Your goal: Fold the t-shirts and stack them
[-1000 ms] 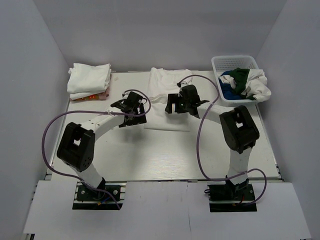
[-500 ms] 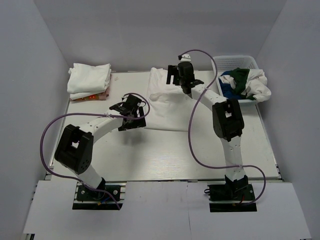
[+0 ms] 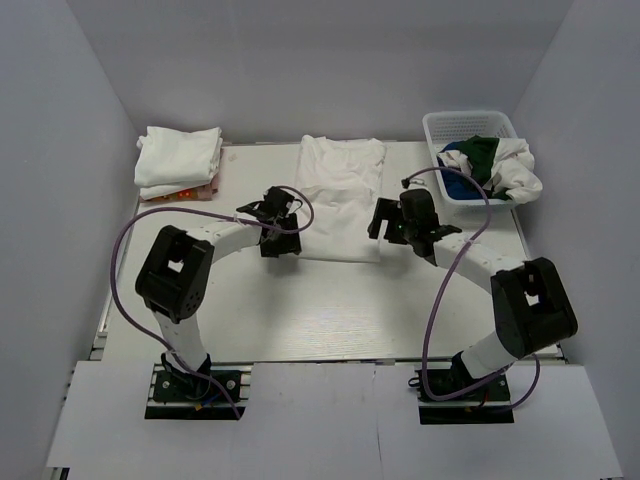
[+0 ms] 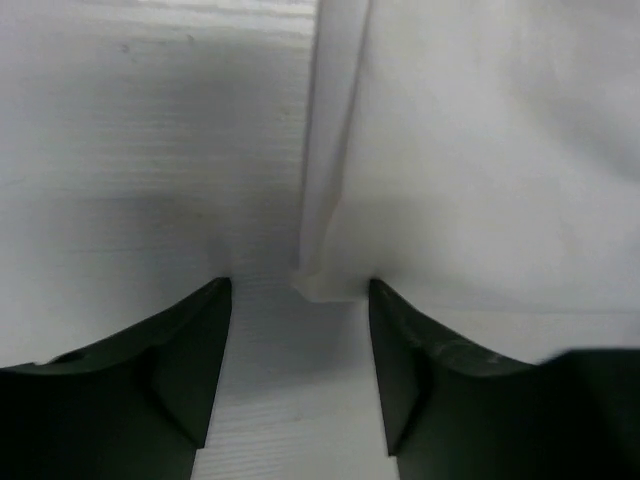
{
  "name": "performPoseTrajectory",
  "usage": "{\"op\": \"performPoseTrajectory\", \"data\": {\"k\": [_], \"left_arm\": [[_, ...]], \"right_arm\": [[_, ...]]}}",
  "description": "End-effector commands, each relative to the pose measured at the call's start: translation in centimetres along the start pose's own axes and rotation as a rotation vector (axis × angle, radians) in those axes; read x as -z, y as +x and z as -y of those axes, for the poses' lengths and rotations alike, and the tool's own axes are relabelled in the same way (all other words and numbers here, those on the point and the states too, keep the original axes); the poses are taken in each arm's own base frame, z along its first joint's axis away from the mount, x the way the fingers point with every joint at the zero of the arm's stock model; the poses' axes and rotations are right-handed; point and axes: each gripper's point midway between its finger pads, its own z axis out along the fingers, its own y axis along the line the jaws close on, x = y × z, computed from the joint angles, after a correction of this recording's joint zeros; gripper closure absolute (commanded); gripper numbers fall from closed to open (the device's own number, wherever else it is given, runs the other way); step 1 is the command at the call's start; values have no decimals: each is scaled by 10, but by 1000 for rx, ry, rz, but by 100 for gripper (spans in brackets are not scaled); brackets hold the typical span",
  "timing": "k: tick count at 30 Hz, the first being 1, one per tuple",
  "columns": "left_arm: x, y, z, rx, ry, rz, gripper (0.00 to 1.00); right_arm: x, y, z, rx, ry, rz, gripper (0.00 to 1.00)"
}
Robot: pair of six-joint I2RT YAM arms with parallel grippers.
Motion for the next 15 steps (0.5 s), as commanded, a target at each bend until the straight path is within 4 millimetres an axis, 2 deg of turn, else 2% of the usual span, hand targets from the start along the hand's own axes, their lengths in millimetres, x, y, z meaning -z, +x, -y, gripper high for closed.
{"op": "performPoseTrajectory", "data": {"k": [1,2,4,5,7,8,9,11,15], "left_arm": [[2,-10,14,-7,61,19,34],[-1,-7,13,-7,56,12,41],[-6,0,14,-8,68,-12,43],[-5,2,17,-16,72,-14,56],[-10,7,17,-17,79,-29,71],[-16,17,15,-26,65,-60,87],[-15,14,17,-26,70,-52,93],[-17,20,16,-27,65,-76,100],[-16,17,17,-26,75,-61,100]], "right_arm": [[11,11,5,-57,-1,-10,10],[14,13,9,-63,10,-9,10],[15,25,14,-67,20,-31,10],[15,28,13,-70,14,-41,10],[14,37,11,-79,-8,-62,10],[13,43,9,-79,-23,-82,10],[12,46,7,-81,-34,-96,10],[5,62,9,-86,-30,-148,10],[-1,75,5,-107,-54,-198,17]]}}
